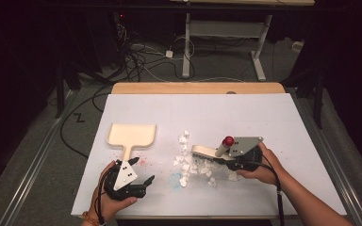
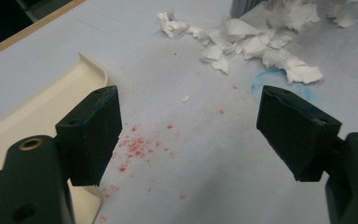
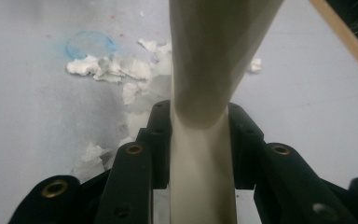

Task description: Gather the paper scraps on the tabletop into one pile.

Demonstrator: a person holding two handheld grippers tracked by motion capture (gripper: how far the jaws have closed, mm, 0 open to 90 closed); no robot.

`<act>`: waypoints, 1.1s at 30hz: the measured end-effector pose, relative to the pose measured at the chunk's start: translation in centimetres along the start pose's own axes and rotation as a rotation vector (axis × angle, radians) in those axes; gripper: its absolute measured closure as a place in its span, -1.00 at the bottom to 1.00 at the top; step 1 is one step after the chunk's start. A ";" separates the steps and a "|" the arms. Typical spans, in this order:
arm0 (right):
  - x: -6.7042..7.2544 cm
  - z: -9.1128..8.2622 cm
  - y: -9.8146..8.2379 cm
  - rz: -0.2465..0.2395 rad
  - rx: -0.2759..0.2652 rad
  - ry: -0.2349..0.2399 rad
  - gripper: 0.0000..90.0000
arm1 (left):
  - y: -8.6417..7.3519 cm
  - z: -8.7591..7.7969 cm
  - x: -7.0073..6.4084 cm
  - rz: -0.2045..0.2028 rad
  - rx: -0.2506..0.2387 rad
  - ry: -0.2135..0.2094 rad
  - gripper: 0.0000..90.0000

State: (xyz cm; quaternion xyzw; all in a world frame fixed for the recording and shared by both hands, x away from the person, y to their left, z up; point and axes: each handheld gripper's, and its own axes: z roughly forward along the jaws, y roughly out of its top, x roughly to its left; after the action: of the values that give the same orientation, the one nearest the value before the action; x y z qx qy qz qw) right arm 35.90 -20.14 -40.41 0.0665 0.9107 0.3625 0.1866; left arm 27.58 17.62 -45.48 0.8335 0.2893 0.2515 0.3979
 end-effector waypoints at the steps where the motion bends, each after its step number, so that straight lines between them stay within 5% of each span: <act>1: -0.1 -0.3 0.2 -0.007 -0.011 -0.007 0.50 | 0.0 0.1 0.1 0.013 -0.002 0.007 -0.52; 10: -4.1 -1.0 2.4 0.010 -0.081 -0.086 0.50 | -0.1 0.3 0.2 0.011 0.006 0.001 -0.52; 15: -5.8 1.1 3.5 -0.004 -0.067 -0.120 0.50 | 0.0 0.4 0.4 0.007 0.004 0.003 -0.52; 21: -8.1 5.6 4.6 0.018 -0.022 -0.124 0.50 | -0.1 0.4 0.3 -0.001 0.008 -0.006 -0.52; 23: -8.3 6.8 4.7 -0.008 0.009 -0.143 0.50 | -0.1 0.3 0.4 0.009 0.003 -0.001 -0.52; 31: -8.6 9.6 4.4 -0.012 0.036 -0.093 0.50 | -0.3 0.1 0.5 0.004 0.000 -0.005 -0.52; 33: -7.9 10.0 4.6 -0.068 0.035 -0.027 0.50 | -0.4 0.0 0.6 0.008 0.005 -0.004 -0.52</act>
State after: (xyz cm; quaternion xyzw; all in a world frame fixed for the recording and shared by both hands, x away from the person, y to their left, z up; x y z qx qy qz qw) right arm 47.02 -12.49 -41.60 0.0437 0.9160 0.3393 0.2097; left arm 27.91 18.21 -45.73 0.8361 0.2859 0.2507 0.3954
